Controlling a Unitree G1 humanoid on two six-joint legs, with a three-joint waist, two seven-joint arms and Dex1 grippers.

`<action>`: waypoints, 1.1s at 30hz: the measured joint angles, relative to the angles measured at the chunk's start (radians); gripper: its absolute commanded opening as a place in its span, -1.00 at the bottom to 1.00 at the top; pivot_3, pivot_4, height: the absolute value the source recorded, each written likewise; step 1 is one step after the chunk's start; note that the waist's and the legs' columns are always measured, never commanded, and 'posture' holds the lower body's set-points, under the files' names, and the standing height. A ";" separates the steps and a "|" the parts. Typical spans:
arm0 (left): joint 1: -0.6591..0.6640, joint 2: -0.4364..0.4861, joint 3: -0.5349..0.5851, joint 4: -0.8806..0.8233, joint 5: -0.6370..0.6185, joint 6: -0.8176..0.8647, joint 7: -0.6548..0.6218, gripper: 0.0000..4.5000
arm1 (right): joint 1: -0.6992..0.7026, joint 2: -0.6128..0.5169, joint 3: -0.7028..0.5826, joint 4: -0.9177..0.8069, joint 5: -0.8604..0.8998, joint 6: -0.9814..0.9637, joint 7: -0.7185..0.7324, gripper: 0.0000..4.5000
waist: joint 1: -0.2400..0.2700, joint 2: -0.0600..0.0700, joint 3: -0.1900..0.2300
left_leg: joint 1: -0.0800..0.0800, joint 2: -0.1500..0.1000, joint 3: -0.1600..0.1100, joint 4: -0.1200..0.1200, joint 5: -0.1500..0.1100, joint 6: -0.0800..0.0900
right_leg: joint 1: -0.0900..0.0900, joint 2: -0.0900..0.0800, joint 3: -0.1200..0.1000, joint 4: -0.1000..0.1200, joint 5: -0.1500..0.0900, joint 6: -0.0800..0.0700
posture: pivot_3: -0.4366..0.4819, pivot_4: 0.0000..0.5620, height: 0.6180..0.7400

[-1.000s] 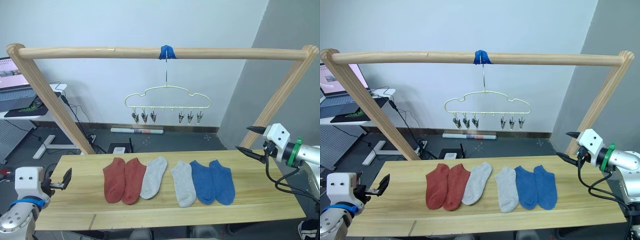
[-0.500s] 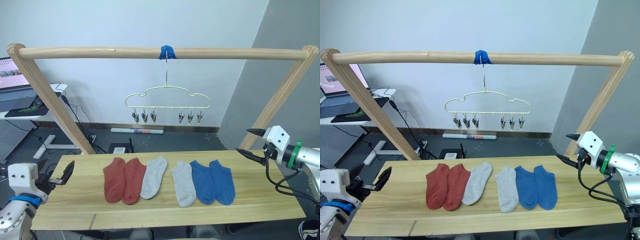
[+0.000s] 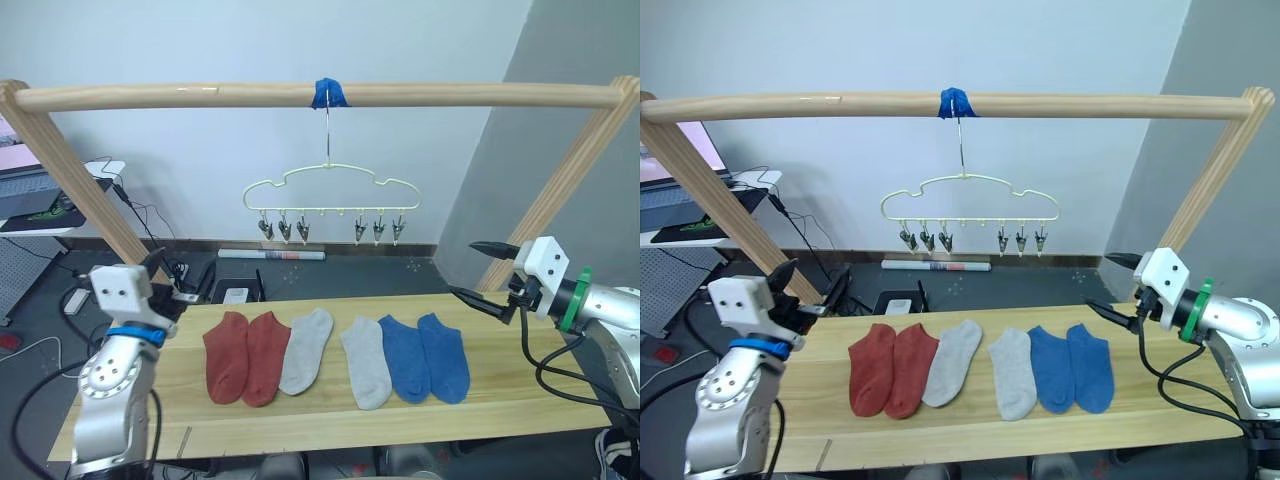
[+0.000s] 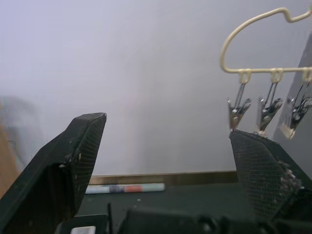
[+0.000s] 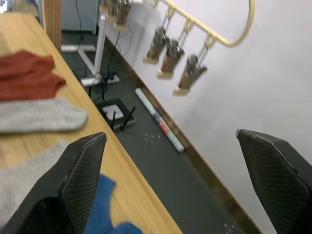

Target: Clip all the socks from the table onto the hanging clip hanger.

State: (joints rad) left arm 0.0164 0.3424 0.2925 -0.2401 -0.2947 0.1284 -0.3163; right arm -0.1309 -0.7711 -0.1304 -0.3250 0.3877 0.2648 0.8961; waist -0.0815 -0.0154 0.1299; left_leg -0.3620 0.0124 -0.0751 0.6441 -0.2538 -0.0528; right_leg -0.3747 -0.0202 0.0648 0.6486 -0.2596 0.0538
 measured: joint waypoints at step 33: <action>-0.220 -0.086 -0.090 0.092 0.032 -0.007 0.046 0.10 | -0.213 0.012 0.074 -0.350 0.304 0.410 -0.138 1.00 | -0.048 -0.015 0.124 | -0.030 0.000 0.003 0.001 0.000 0.001 | -0.030 0.000 0.003 0.000 0.008 0.004 | -0.64 -0.03 1.00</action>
State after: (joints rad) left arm -0.2038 0.2560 0.2029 -0.1482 -0.2630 0.1213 -0.2703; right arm -0.3443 -0.7587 -0.0566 -0.6747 0.6918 0.6748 0.7586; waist -0.1296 -0.0307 0.2536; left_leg -0.3918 0.0128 -0.0725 0.6453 -0.2542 -0.0523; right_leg -0.4049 -0.0202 0.0681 0.6483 -0.2520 0.0582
